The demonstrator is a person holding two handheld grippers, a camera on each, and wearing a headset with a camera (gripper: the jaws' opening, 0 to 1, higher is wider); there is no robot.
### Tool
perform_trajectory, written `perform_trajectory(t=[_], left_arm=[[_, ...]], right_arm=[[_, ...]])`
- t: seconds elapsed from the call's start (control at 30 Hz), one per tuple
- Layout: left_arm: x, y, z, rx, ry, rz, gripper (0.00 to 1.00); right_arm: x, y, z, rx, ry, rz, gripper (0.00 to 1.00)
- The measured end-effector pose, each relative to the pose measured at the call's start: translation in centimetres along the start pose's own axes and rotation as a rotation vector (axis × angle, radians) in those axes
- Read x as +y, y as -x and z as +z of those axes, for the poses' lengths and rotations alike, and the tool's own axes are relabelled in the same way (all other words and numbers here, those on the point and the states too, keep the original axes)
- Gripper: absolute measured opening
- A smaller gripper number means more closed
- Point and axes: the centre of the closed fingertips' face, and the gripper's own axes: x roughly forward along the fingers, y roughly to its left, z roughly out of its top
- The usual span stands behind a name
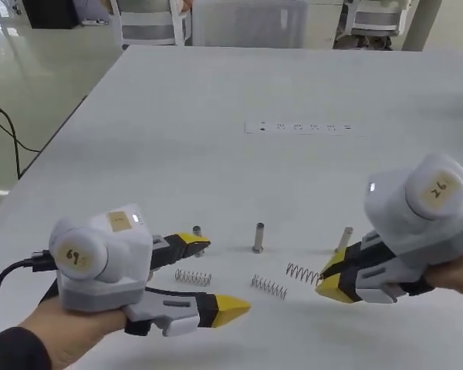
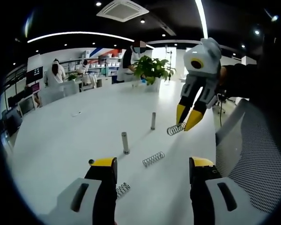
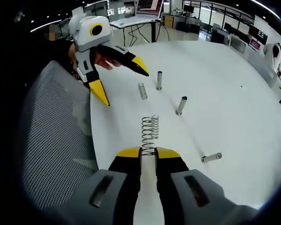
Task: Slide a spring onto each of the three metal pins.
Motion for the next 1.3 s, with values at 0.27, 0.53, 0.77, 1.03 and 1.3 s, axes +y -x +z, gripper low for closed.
perform_trajectory(t=[0.27,0.53,0.77,1.03,1.3], left_arm=[[-1.1,-0.8,0.2,0.002,-0.019,-0.05,0.54],[-2.0,-1.5,0.6,0.002,-0.042,-0.088,0.46],[-3.2,-2.0,0.8,0.013,-0.072,-0.137,0.38],[-4.4,-2.2,1.0,0.009,-0.086,-0.183,0.3],[-5.5,-2.4,0.7,0.018,-0.112,-0.226,0.19]], right_arm=[[0.5,-0.1,0.8,0.008,0.047,0.024,0.13],[1.0,-0.5,1.2,0.019,0.077,0.049,0.13],[1.7,-0.9,1.5,0.033,0.11,0.078,0.13],[2.4,-1.0,1.4,0.046,0.143,0.107,0.13],[3.1,-1.0,1.2,0.056,0.177,0.138,0.13]])
